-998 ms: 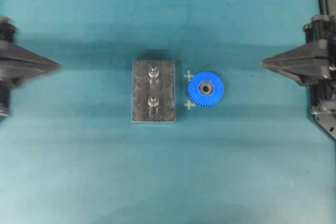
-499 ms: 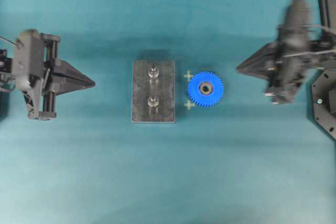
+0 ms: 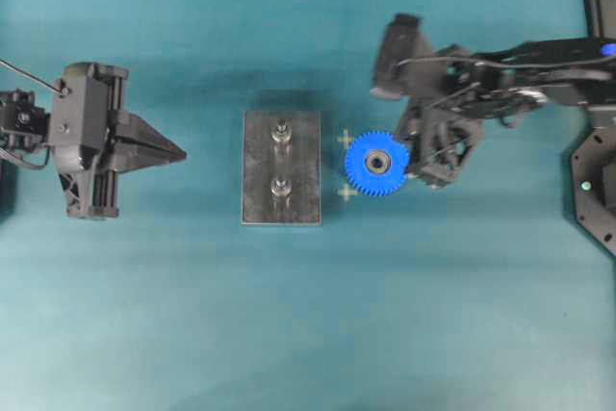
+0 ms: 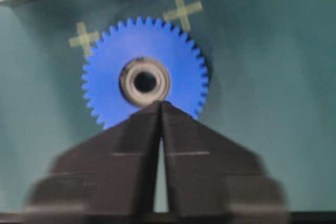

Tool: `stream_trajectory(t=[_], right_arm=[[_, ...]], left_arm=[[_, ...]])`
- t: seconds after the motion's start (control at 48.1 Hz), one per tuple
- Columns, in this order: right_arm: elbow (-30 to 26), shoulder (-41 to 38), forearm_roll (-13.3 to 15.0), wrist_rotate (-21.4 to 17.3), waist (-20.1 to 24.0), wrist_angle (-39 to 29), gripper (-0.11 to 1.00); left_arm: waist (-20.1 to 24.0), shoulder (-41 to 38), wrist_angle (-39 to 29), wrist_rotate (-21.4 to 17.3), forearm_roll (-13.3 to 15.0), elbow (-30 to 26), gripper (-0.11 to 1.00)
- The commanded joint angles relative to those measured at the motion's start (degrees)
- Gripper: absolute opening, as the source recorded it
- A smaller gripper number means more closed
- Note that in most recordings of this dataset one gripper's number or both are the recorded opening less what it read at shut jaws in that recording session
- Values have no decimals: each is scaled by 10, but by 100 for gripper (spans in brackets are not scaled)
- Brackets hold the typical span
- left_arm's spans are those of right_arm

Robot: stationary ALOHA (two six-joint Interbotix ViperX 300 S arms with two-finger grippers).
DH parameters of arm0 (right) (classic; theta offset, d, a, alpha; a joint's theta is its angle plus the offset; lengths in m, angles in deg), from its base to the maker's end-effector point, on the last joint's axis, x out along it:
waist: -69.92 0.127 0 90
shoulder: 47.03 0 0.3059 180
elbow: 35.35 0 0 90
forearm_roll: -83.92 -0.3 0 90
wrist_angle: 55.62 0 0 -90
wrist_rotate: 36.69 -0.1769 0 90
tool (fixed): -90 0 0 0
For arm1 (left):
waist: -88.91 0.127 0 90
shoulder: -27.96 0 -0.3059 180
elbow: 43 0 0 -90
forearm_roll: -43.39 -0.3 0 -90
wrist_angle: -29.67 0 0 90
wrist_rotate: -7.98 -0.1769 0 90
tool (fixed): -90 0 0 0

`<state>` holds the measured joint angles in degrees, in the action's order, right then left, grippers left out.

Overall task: Fit the large gear onto the shaft.
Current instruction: 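Move the right gripper over the blue gear and lower it around the bearing hub, then close the right gripper on the blue gear's hub and lift it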

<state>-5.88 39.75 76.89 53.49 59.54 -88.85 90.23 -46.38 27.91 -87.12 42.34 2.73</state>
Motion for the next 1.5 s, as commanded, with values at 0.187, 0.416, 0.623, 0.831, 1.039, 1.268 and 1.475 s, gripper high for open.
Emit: stream_trajectory(t=[0.187, 0.416, 0.623, 0.831, 1.039, 1.268, 1.475], right_arm=[[-22, -40, 3, 14, -2, 3, 74], [-37, -73, 15, 16, -3, 0, 82], [-54, -100, 29, 15, -3, -6, 82], [-54, -113, 29, 14, -3, -10, 82], [-54, -122, 29, 14, -3, -10, 81], [-55, -134, 29, 11, -3, -10, 80], [-63, -143, 30, 11, -4, -14, 78]], left_arm=[[0, -2, 6, -1, -1, -14, 0], [0, -2, 6, -1, -1, -13, 0], [1, -2, 6, -1, -2, -13, 0], [0, -1, 7, -1, -1, -10, 0], [0, -3, 7, -1, -1, -11, 0], [0, -2, 8, -1, -2, -11, 0], [0, -2, 8, -1, -1, -10, 0]])
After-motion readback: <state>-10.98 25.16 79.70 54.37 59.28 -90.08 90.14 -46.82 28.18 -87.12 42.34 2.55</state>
